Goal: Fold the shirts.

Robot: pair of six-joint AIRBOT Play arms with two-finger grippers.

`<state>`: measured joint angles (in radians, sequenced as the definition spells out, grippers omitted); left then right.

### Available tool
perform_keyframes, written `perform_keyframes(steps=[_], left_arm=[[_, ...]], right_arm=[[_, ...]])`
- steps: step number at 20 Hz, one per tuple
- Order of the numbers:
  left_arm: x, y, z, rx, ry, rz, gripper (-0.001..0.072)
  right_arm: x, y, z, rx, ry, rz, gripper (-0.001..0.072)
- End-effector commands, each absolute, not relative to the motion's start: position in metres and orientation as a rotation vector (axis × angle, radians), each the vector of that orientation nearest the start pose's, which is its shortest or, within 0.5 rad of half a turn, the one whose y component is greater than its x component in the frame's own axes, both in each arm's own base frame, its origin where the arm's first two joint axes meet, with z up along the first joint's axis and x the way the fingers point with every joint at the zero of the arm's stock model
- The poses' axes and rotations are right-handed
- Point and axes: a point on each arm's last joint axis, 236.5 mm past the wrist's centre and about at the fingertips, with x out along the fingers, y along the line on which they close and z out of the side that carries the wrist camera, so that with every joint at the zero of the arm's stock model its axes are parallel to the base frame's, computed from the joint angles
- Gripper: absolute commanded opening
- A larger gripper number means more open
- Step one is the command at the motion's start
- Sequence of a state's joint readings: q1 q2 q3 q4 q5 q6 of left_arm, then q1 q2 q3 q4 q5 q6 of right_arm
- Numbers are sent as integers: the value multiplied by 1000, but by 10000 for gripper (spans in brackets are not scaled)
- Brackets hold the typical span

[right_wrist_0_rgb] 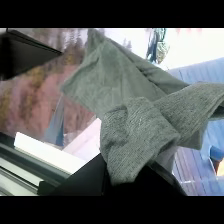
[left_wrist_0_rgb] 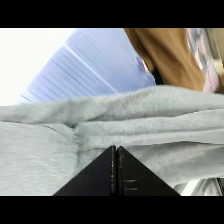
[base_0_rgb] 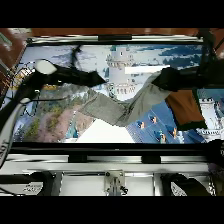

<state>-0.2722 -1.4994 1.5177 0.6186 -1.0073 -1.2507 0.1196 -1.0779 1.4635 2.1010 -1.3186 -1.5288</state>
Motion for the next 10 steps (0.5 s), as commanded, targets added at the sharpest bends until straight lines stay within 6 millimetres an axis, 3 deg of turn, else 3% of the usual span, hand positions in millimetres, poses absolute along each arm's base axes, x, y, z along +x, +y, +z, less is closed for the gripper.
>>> perform_keyframes(steps=[1, 3, 5, 8, 10], left_arm=[[442, -201, 222, -444, 727, -748, 30], [434, -160, 257, -439, 641, -686, 31], [414, -129, 280, -417, 606, -651, 31], [381, -105, 298, -369, 594, -624, 31], [365, -100, 306, -348, 590, -620, 31]], right_arm=[[391, 211, 191, 346, 917, 560, 69], [408, 255, 170, 347, 902, 604, 69], [422, 298, 140, 368, 904, 637, 68], [439, 347, 94, 438, 914, 639, 68], [450, 364, 71, 484, 908, 613, 69]])
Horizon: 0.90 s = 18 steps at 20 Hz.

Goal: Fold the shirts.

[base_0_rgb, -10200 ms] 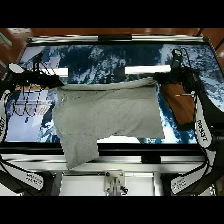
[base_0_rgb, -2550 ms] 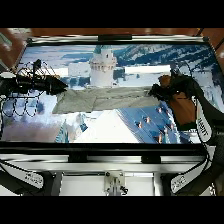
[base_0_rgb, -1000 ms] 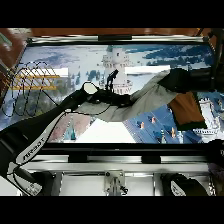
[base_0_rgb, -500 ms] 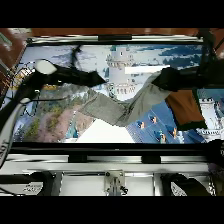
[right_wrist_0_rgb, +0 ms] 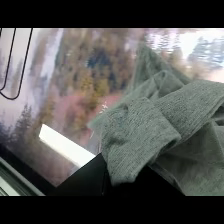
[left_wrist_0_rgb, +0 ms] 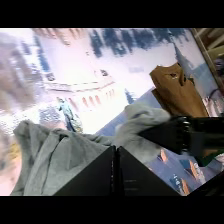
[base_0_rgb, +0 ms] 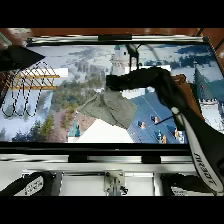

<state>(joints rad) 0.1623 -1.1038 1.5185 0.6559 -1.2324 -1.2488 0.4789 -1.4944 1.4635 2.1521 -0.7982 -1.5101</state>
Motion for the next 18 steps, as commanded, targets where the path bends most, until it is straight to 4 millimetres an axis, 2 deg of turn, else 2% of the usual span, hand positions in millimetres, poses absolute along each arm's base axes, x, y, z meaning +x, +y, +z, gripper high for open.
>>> perform_keyframes(steps=[1, 5, 9, 10, 11, 12, 13, 15, 16, 18], left_arm=[[359, -100, 310, -339, 582, -621, 31], [350, -103, 315, -326, 577, -630, 31], [353, -103, 297, -353, 615, -625, 32], [354, -102, 291, -362, 629, -624, 32], [354, -102, 285, -371, 643, -623, 31], [354, -102, 280, -379, 654, -623, 32], [355, -102, 276, -384, 664, -622, 32], [353, -103, 272, -385, 676, -626, 31], [353, -103, 272, -385, 677, -627, 32], [353, -103, 272, -379, 675, -629, 32]], right_arm=[[456, 371, 60, 517, 909, 592, 69], [465, 389, 42, 658, 918, 549, 69], [458, 401, 30, 692, 949, 548, 70], [458, 402, 29, 695, 951, 547, 111], [456, 404, 28, 692, 955, 551, 364], [455, 403, 28, 694, 964, 550, 489], [452, 398, 28, 687, 993, 553, 490], [443, 376, 25, 628, 1071, 550, 493], [438, 355, 21, 585, 1129, 531, 493], [428, 294, 16, 478, 1243, 443, 493]])
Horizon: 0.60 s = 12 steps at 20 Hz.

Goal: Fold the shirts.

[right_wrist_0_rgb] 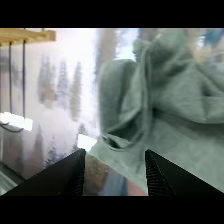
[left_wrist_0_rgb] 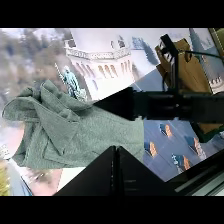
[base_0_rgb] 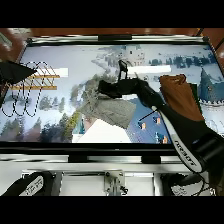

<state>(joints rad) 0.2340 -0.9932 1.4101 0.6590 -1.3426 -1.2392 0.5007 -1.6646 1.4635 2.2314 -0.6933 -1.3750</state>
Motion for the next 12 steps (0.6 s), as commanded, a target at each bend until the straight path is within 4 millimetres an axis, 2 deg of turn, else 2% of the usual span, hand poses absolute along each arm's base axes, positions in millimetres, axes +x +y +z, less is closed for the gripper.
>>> perform_keyframes(steps=[1, 2, 3, 4, 5, 6, 7, 9, 12], left_arm=[[353, -103, 272, -366, 670, -633, 32], [353, -103, 272, -364, 669, -634, 32], [353, -103, 272, -364, 669, -634, 32], [353, -103, 272, -364, 669, -634, 32], [353, -103, 272, -364, 669, -634, 32], [353, -103, 272, -364, 669, -634, 32], [353, -103, 272, -364, 669, -634, 32], [353, -103, 273, -366, 667, -635, 32], [353, -103, 273, -367, 666, -635, 32]], right_arm=[[423, 253, 12, 409, 1302, 365, 493], [415, 211, 7, 343, 1365, 274, 494], [404, 178, 0, 310, 1431, 200, 504], [392, 160, -9, 322, 1499, 165, 504], [380, 152, -20, 366, 1555, 150, 504], [373, 154, -32, 419, 1584, 150, 517], [370, 163, -44, 492, 1587, 158, 665], [370, 184, -63, 583, 1553, 191, 665], [363, 186, -88, 622, 1566, 163, 665]])
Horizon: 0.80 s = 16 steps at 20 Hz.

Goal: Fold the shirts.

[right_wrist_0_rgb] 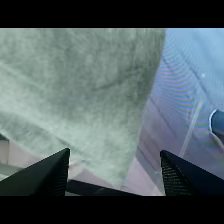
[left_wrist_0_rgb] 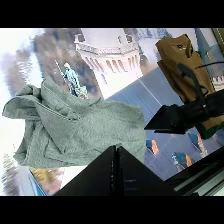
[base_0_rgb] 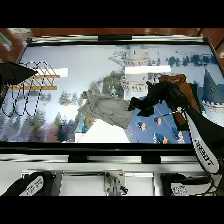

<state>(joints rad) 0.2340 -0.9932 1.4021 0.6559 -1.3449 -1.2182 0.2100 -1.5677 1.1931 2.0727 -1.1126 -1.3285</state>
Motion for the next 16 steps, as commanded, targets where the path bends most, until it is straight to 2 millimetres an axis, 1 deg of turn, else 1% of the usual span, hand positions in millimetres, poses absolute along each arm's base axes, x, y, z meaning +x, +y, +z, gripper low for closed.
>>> perform_keyframes(steps=[1, 4, 6, 7, 8, 9, 10, 11, 12, 13, 14, 16], left_arm=[[353, -103, 273, -367, 666, -635, 32], [354, -103, 273, -380, 667, -629, 32], [357, -102, 275, -389, 656, -620, 32], [358, -101, 277, -391, 648, -617, 32], [359, -101, 278, -392, 644, -616, 32], [359, -101, 277, -391, 646, -617, 33], [358, -102, 277, -391, 645, -617, 33], [358, -102, 277, -391, 645, -617, 33], [358, -102, 277, -391, 645, -617, 33], [358, -102, 278, -391, 645, -617, 33], [359, -102, 277, -391, 645, -617, 33], [359, -101, 277, -391, 645, -617, 33]], right_arm=[[364, 187, -91, 618, 1563, 172, 665], [377, 201, -92, 687, 1522, 215, 665], [379, 216, -93, 741, 1525, 276, 664], [377, 224, -92, 767, 1533, 312, 616], [375, 232, -89, 788, 1541, 357, 506], [375, 235, -86, 786, 1533, 387, 306], [377, 235, -82, 784, 1523, 396, 78], [381, 234, -74, 782, 1512, 417, 69], [386, 234, -58, 760, 1490, 467, 69], [394, 232, -36, 740, 1457, 515, 69], [405, 229, -7, 728, 1406, 555, 69], [433, 218, 70, 707, 1241, 610, 69]])
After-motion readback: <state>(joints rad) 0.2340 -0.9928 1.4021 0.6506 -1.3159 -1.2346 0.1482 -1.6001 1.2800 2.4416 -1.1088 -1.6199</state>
